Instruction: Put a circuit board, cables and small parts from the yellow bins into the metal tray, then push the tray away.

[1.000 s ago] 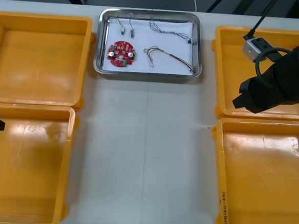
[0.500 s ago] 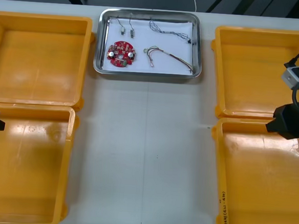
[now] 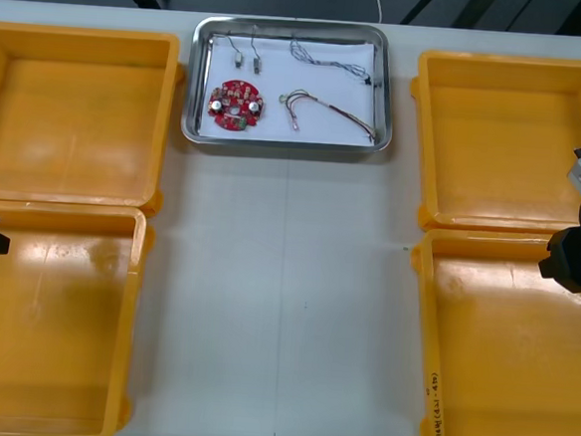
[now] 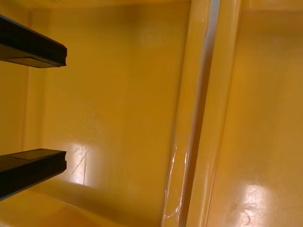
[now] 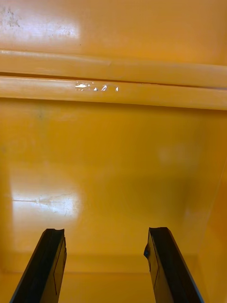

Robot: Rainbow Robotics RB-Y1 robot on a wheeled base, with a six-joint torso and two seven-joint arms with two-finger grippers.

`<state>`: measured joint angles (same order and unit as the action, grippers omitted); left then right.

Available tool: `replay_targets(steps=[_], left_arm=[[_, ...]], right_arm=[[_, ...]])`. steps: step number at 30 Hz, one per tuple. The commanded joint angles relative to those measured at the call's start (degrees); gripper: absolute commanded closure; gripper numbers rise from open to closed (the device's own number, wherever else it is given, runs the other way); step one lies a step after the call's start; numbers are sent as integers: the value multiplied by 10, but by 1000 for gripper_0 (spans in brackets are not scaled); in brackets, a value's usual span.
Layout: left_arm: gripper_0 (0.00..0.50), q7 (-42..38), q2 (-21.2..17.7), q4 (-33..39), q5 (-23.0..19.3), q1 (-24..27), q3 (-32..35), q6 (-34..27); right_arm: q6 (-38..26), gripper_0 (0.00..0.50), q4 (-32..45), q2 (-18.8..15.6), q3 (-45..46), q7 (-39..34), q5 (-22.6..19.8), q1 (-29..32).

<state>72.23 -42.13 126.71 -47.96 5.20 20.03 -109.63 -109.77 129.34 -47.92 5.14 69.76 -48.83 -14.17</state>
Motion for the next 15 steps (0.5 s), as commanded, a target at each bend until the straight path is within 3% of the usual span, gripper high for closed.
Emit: replay_targets(steps=[1,15], left_arm=[[0,49,-18,16,-4,-6,2,-4],[0,49,-18,16,-4,-6,2,-4]], right_arm=[[-2,0,15,9,16,-26,7,6],[-2,0,15,46,16,-34,13,7]])
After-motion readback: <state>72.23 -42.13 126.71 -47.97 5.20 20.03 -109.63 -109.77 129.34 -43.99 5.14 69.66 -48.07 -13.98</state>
